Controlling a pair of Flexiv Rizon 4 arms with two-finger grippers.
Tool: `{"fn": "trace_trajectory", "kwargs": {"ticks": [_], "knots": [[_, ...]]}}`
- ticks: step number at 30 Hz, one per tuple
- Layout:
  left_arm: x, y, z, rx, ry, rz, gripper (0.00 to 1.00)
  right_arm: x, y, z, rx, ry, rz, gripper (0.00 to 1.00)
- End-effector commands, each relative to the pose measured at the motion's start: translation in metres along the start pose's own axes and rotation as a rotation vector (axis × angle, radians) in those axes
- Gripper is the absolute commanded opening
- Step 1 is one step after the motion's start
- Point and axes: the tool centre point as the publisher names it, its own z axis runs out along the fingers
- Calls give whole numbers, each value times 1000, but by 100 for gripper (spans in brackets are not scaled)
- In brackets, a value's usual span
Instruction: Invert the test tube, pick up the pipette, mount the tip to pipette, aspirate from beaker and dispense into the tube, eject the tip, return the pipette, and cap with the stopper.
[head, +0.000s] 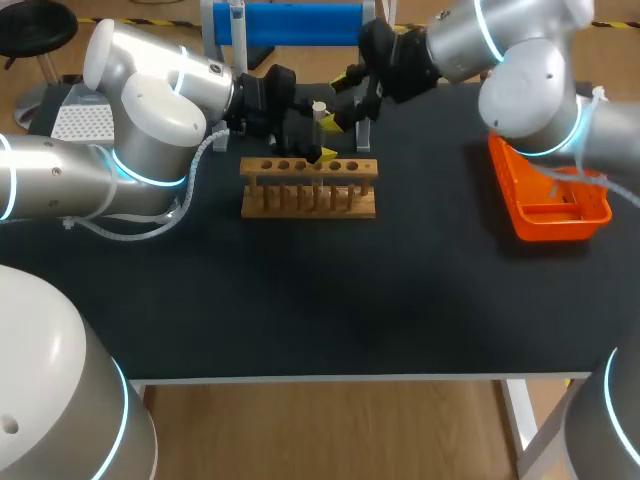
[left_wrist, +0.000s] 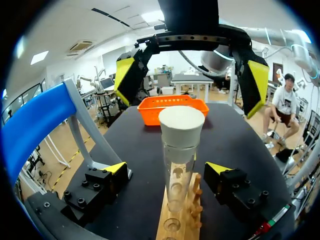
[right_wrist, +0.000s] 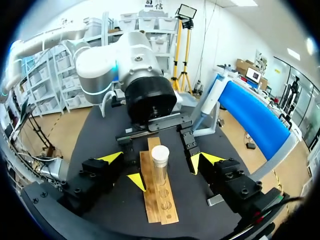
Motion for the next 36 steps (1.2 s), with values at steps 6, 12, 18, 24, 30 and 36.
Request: {"fn": "trace_trajectory", "kwargs": {"ticks": [6,12,18,24,30,36], "knots": [[0,0,1,1,0,0,100,4,2,-12,-93,18,-22,100],[0,0,1,1,0,0,100,4,7,-14,-130,23,-28,100],[0,0,1,1,0,0,100,7,13,-13,-196,59,-36,100],[0,0,1,1,0,0,100,10,19,-12,-271,85,-58,100],[0,0,1,1,0,0,100,12,23,-12,-333,98,-76,89],[0,0,1,1,0,0,100,12,26,-13,-393,126,-69,30]]}}
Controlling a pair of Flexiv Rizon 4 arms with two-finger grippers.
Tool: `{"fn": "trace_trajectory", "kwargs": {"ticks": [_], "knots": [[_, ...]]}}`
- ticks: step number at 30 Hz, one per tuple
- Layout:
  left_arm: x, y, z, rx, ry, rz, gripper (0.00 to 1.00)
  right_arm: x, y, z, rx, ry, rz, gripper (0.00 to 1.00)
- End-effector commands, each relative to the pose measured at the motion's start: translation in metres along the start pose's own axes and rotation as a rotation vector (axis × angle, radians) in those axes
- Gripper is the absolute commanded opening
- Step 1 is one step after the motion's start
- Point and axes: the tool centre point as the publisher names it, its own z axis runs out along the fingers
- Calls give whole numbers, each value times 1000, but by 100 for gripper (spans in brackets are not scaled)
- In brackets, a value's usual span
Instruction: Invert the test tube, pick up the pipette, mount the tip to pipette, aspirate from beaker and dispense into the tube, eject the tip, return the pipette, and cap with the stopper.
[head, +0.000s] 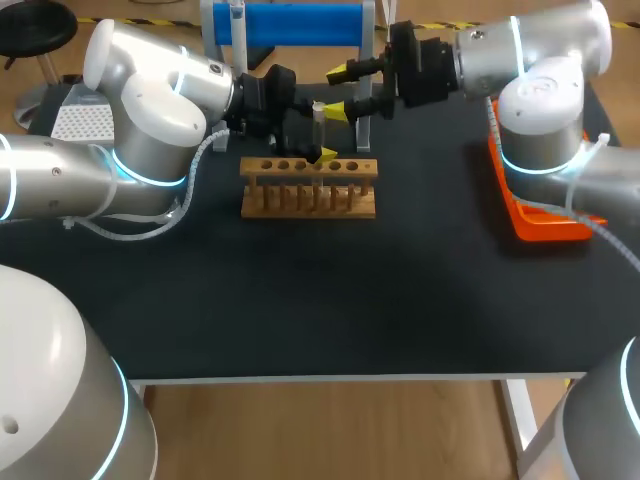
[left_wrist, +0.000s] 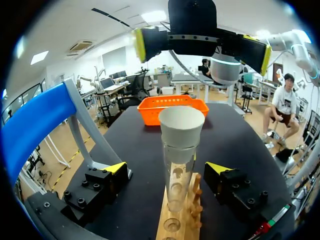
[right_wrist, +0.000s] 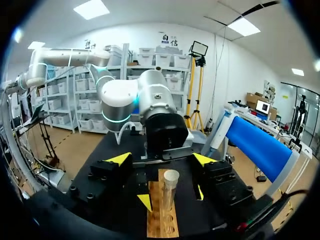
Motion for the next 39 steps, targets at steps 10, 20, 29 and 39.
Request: {"fn": "trace_trajectory", "kwargs": {"ticks": [10,20,29,39], "knots": [[0,0,1,1,0,0,100,-3,0,3,-101,22,7,0],[0,0,1,1,0,0,100,-4,-2,10,-135,45,20,0],[0,0,1,1,0,0,100,-4,-7,12,-152,57,39,0],[0,0,1,1,0,0,100,-5,-15,18,-136,60,47,0]]}}
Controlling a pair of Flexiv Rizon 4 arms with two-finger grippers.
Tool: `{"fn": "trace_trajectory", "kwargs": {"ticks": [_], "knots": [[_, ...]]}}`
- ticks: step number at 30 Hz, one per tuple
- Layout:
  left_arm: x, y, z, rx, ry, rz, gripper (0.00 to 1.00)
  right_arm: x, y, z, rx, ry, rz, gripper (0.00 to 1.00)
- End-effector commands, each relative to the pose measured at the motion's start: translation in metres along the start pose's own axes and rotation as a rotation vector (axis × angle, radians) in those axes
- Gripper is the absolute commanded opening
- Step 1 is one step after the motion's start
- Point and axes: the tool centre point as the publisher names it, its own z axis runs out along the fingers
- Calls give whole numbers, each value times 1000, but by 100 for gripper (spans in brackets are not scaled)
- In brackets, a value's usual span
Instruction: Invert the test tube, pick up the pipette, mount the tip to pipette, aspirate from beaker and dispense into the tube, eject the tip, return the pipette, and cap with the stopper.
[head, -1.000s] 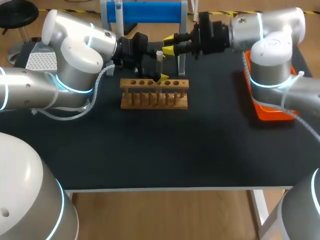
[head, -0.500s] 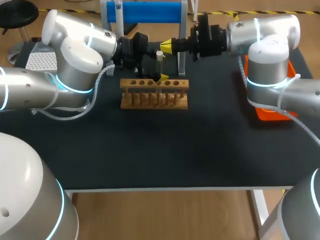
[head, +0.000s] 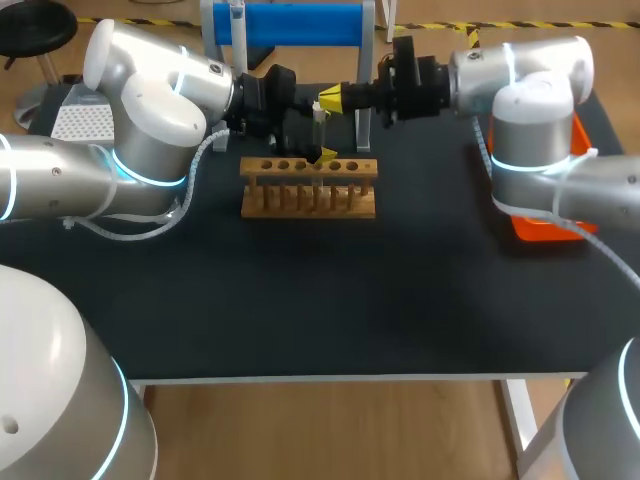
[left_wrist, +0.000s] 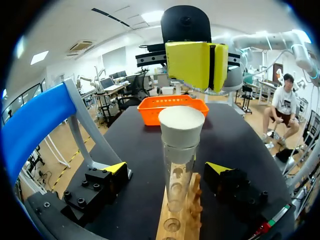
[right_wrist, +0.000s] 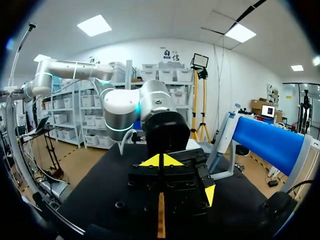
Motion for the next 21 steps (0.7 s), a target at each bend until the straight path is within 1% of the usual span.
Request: {"fn": "trace_trajectory", "kwargs": {"ticks": [1,7,14,18,21], "knots": [[0,0,1,1,0,0,100,-4,-6,2,9,-1,7,0],[0,0,1,1,0,0,100,-5,-17,3,25,-8,18,0],[0,0,1,1,0,0,100,-6,-23,3,43,-14,24,0],[0,0,1,1,0,0,100,-7,-22,3,41,-17,24,0],[0,0,1,1,0,0,100,-7,-13,3,18,-18,17,0]]}}
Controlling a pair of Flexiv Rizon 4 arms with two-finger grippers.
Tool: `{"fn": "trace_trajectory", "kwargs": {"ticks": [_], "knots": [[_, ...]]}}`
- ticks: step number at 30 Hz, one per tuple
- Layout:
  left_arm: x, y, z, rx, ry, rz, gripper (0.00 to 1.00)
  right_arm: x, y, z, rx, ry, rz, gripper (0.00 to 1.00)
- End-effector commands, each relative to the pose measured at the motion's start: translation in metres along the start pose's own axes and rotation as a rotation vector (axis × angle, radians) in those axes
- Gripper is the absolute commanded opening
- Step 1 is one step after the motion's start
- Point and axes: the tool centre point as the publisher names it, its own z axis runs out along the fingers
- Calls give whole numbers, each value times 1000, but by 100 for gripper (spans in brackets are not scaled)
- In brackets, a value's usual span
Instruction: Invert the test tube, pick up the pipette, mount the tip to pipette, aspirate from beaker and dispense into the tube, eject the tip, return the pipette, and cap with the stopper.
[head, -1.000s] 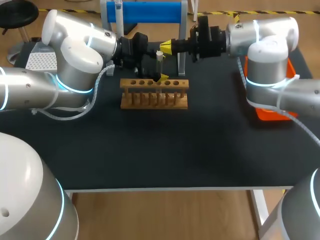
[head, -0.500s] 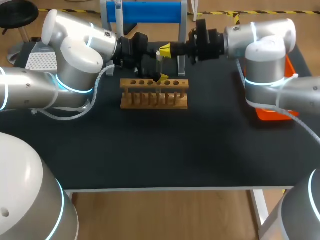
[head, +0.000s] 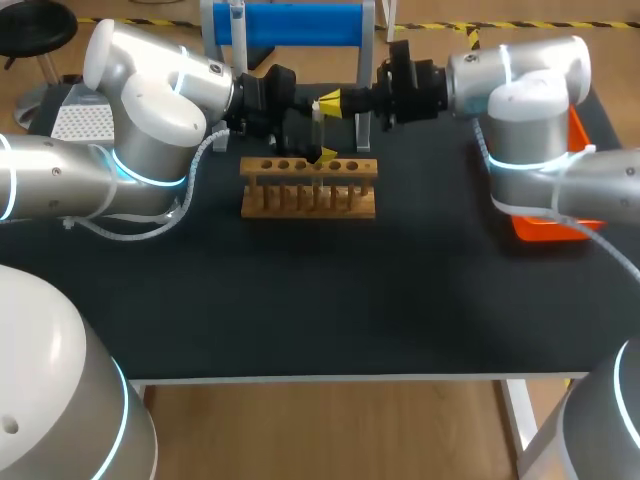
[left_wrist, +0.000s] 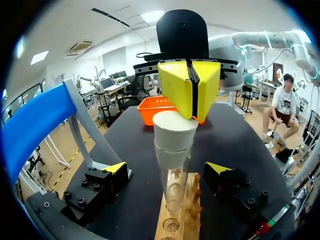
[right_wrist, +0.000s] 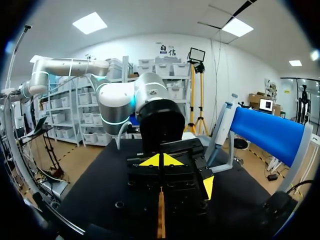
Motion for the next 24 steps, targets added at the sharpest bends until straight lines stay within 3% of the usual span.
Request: {"fn": "trace_trajectory", "kwargs": {"ticks": [1,10,11,13,18,24], "knots": [[0,0,1,1,0,0,100,-1,4,1,-29,0,-8,0],[0,0,1,1,0,0,100,2,33,-8,-101,-6,-47,0],[0,0,1,1,0,0,100,2,35,-10,-99,-15,-51,10],[0,0,1,1,0,0,100,3,37,-17,-88,-27,-63,100],[0,0,1,1,0,0,100,5,32,-39,-9,-81,-109,100],[0,0,1,1,0,0,100,11,10,-75,69,-162,-87,100]]}}
